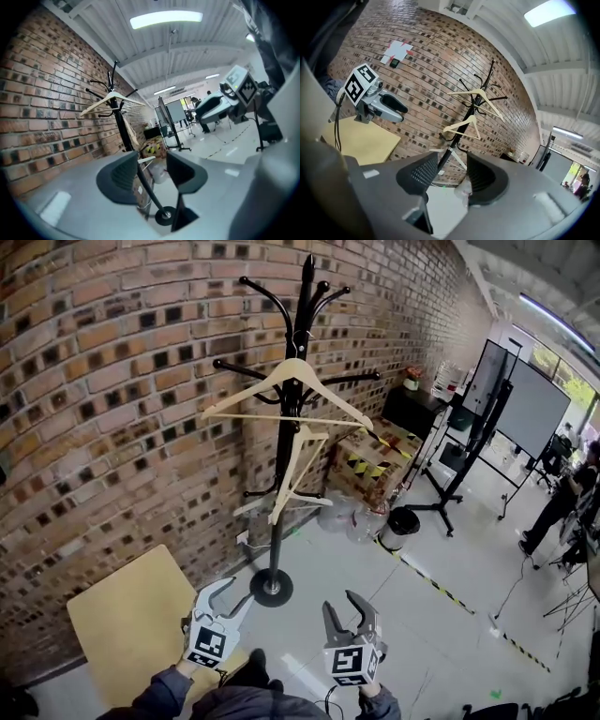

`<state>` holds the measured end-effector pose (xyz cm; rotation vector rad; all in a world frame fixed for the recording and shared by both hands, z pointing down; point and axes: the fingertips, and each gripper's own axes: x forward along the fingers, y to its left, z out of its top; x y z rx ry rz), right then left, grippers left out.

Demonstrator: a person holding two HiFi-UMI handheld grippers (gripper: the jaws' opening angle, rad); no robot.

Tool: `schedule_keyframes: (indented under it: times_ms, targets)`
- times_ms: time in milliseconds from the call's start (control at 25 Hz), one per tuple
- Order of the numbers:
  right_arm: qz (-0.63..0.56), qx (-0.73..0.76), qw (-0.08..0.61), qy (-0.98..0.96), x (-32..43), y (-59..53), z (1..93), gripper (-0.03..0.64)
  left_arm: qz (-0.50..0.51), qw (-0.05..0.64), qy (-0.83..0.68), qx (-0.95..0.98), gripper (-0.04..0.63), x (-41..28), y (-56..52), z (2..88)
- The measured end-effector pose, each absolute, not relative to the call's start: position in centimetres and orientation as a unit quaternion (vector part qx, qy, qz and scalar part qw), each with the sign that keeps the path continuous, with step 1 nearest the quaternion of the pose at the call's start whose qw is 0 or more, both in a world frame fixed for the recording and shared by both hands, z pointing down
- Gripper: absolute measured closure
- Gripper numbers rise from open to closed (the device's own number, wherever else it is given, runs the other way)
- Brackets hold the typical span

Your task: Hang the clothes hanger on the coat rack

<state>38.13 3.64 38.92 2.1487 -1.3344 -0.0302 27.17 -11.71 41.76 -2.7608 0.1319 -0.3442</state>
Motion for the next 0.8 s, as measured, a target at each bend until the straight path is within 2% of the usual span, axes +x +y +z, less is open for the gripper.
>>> schedule_keyframes:
  times_ms: [440, 800]
  targets:
    - [0.008, 0.820, 0.311, -0.481, 35.6, 8.4, 40.6, 0.449, -0.113, 0.154, 0.027, -0.981, 0.401, 25.4, -8.5, 42.2]
    - [-0.006, 0.819, 0.302, -0.487, 35.1, 9.1, 39.6, 0.449, -0.114, 0.156, 0.028, -0.981, 0.402, 24.1, -7.4, 42.1]
